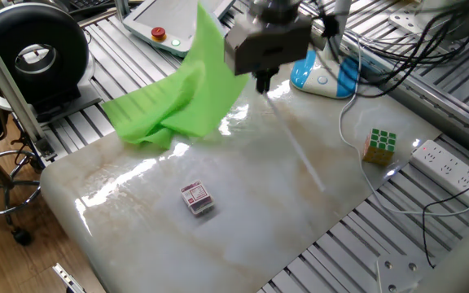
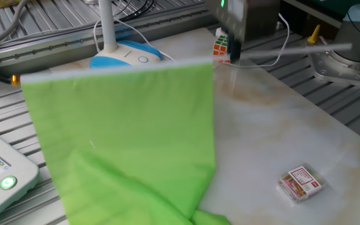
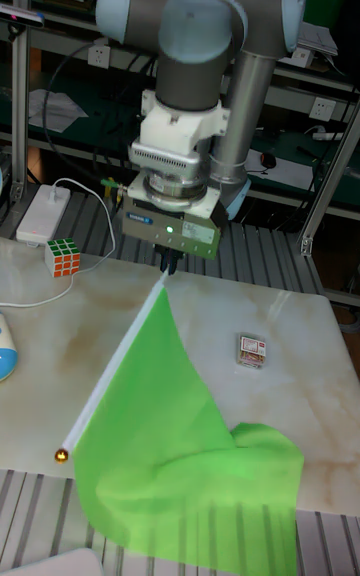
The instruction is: Wave the flag
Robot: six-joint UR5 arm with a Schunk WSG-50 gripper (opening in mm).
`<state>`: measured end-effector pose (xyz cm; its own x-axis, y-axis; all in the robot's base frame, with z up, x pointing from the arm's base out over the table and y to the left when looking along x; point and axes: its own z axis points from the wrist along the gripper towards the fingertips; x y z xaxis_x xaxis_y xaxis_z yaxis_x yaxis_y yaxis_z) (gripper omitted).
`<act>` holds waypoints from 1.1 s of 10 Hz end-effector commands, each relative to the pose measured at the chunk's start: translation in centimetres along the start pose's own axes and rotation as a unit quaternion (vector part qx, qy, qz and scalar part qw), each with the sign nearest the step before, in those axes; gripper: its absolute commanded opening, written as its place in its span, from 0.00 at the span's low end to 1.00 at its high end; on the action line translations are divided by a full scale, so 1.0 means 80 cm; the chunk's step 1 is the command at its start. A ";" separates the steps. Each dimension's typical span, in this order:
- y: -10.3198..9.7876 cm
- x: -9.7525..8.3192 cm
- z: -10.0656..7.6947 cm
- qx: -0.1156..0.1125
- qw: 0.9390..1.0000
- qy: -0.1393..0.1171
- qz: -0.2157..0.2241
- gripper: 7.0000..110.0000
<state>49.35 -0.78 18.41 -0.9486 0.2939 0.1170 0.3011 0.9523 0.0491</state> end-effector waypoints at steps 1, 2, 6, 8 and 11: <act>-0.011 0.024 -0.064 0.000 1.000 0.007 -0.008 0.00; -0.014 0.029 -0.081 -0.001 1.000 0.011 -0.012 0.00; -0.017 0.048 -0.151 0.006 0.999 0.026 -0.019 0.00; -0.002 0.057 -0.169 0.010 0.999 0.029 -0.008 0.00; 0.019 0.067 -0.185 0.007 0.999 0.033 0.003 0.00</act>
<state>46.47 -0.45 32.06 -0.9431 0.2836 0.1734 0.2921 0.9560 0.0253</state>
